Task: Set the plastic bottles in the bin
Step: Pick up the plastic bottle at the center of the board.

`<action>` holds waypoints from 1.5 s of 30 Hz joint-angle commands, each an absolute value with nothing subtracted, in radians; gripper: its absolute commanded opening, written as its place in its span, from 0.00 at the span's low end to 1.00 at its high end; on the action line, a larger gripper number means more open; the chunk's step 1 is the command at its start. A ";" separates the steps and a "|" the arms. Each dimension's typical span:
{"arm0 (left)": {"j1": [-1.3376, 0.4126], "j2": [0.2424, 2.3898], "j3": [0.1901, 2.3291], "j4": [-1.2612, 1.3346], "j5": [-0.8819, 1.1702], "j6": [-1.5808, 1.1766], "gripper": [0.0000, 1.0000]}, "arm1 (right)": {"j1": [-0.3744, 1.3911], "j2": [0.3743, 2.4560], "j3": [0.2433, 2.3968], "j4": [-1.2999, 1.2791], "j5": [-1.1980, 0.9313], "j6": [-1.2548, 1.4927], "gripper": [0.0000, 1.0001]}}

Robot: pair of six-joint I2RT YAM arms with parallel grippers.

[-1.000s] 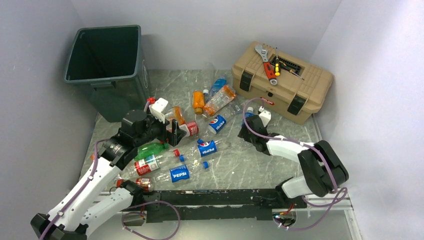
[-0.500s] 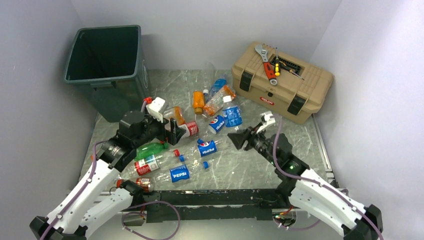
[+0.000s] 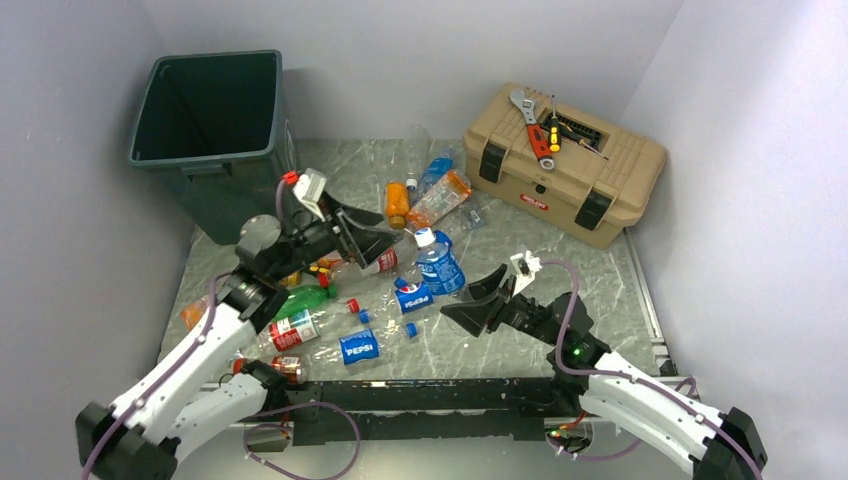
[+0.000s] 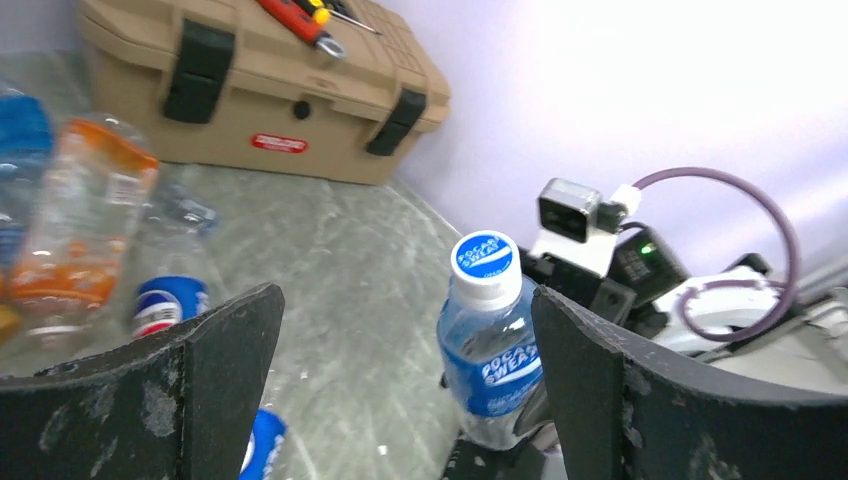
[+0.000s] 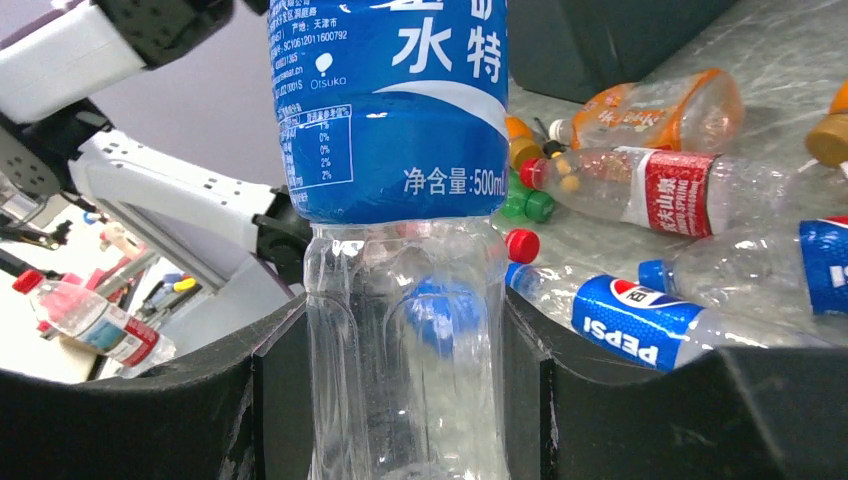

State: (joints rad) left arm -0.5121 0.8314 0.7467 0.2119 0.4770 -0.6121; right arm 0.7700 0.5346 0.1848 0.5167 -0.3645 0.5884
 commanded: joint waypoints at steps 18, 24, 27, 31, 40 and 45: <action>-0.656 1.024 0.799 0.509 0.646 -0.748 0.79 | 0.886 0.671 0.186 0.805 -0.286 0.597 0.30; -0.679 1.031 0.812 0.456 0.645 -0.724 0.56 | 0.895 0.671 0.186 0.789 -0.259 0.591 0.30; -0.685 1.025 0.804 0.462 0.638 -0.721 0.44 | 0.898 0.669 0.186 0.780 -0.252 0.588 0.31; -0.690 1.020 0.803 0.455 0.627 -0.715 0.33 | 0.901 0.667 0.187 0.770 -0.247 0.583 0.33; -0.696 1.016 0.813 0.413 0.632 -0.670 0.00 | 0.904 0.687 0.285 0.544 -0.240 0.583 0.99; -0.697 0.979 0.845 0.308 0.591 -0.597 0.00 | 0.904 0.648 0.321 0.442 -0.228 0.570 1.00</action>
State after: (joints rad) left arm -0.6933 1.0256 0.7746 0.3695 0.6079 -0.6762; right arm 0.9028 0.6842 0.2584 0.5415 -0.2577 0.5915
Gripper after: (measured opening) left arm 0.396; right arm 0.994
